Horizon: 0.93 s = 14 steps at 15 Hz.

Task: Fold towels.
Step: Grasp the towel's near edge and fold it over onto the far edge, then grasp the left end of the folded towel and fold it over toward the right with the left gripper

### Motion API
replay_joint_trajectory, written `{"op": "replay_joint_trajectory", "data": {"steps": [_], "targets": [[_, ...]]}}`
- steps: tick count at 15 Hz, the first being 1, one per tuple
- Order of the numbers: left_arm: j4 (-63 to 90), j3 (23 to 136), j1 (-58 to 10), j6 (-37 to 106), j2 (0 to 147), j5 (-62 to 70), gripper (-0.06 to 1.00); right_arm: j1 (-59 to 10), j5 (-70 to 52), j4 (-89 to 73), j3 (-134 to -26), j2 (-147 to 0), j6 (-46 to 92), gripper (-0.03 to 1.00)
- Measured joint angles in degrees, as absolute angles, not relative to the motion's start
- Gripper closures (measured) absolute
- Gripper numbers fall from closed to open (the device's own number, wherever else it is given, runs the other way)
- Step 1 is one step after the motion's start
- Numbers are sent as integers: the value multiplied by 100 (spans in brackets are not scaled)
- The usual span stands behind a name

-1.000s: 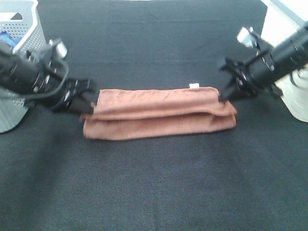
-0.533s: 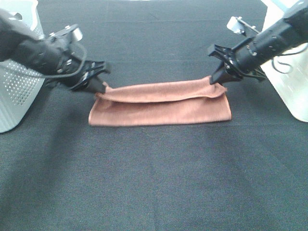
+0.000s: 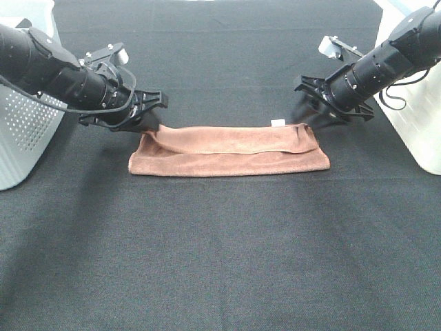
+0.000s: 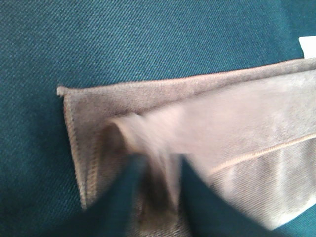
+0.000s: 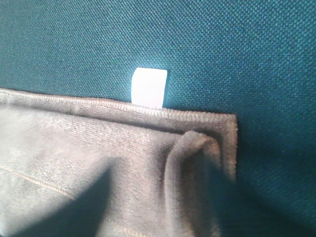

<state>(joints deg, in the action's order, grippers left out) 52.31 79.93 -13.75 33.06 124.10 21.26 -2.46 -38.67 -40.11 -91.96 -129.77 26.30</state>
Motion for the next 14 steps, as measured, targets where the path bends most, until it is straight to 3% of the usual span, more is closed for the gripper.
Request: {"op": "replay_joint_trajectory", "data": {"steps": [2, 3, 7, 11, 14], "targets": [[4882, 7993, -1375, 3283, 12376, 2137, 10, -246, -4102, -3696, -9196, -12880, 2521, 12], [4624, 7993, -1375, 3094, 12342, 2166, 5, -246, -4257, -3535, -9196, -12823, 2361, 11], [3507, 7993, -1375, 1398, 12336, 2309, 4, -246, -4750, -3094, -9213, -12783, 1816, 10], [3592, 8107, -1375, 985, 12639, 2338, 10, -246, -4767, -3071, -9213, -12783, 1799, 10], [3913, 8766, -1381, 980, 13086, 3019, 26, -246, -4767, -3071, -9213, -12783, 1799, 10]]}}
